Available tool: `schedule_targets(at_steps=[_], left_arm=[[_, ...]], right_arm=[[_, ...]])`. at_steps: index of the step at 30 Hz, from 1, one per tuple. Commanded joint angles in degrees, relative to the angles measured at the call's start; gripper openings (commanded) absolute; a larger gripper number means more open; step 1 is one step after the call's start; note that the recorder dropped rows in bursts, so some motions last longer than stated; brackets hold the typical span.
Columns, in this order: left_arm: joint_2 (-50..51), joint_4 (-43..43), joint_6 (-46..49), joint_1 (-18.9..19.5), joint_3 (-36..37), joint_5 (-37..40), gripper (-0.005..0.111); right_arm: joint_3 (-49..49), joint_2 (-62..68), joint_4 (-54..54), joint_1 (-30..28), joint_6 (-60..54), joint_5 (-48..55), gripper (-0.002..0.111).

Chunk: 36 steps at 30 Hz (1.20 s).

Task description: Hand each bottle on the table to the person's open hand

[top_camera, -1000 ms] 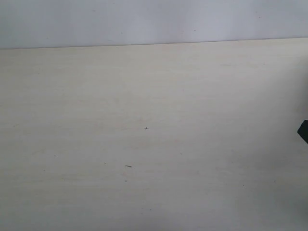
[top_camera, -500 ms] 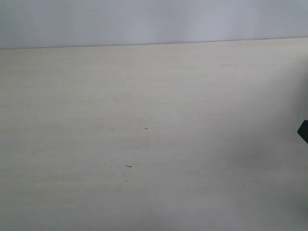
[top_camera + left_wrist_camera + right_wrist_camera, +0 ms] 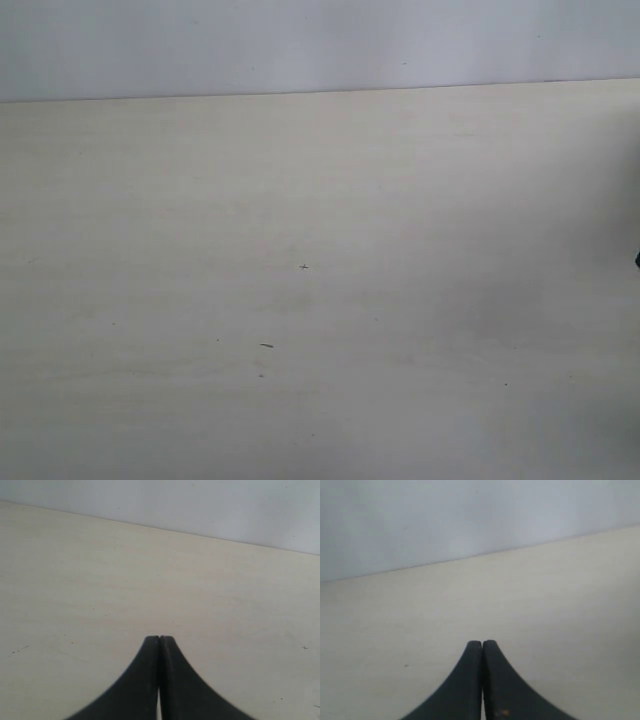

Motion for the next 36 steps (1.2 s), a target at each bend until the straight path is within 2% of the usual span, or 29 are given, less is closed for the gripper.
schedule_targets(at_steps=[1, 6, 21, 23, 27, 29, 36], left_arm=[[-0.25, -0.05, -0.04, 0.07, -0.01, 0.07, 0.000], [-0.25, -0.05, -0.04, 0.07, -0.01, 0.07, 0.000], [-0.25, -0.05, -0.04, 0.07, -0.01, 0.07, 0.000], [-0.25, -0.05, -0.04, 0.07, -0.01, 0.07, 0.000], [-0.25, -0.05, -0.04, 0.07, -0.01, 0.07, 0.000], [-0.25, -0.05, -0.04, 0.07, -0.01, 0.07, 0.000], [-0.25, -0.05, -0.04, 0.07, -0.01, 0.07, 0.000]], right_arm=[[0.15, -5.74, -2.68, -6.26, -11.60, -2.21, 0.000], [0.15, -14.91, -2.68, -14.75, -14.17, -2.08, 0.000], [0.15, -17.76, -3.06, -15.61, -13.07, -1.54, 0.000], [0.15, -17.76, -10.81, -15.61, -6.14, -0.63, 0.000], [0.15, -17.76, -44.13, -15.61, 22.90, 4.73, 0.000], [0.15, -17.76, -56.98, -15.61, 37.23, 6.80, 0.000], [2.28, -18.40, -56.89, -15.61, 38.64, 10.63, 0.000]])
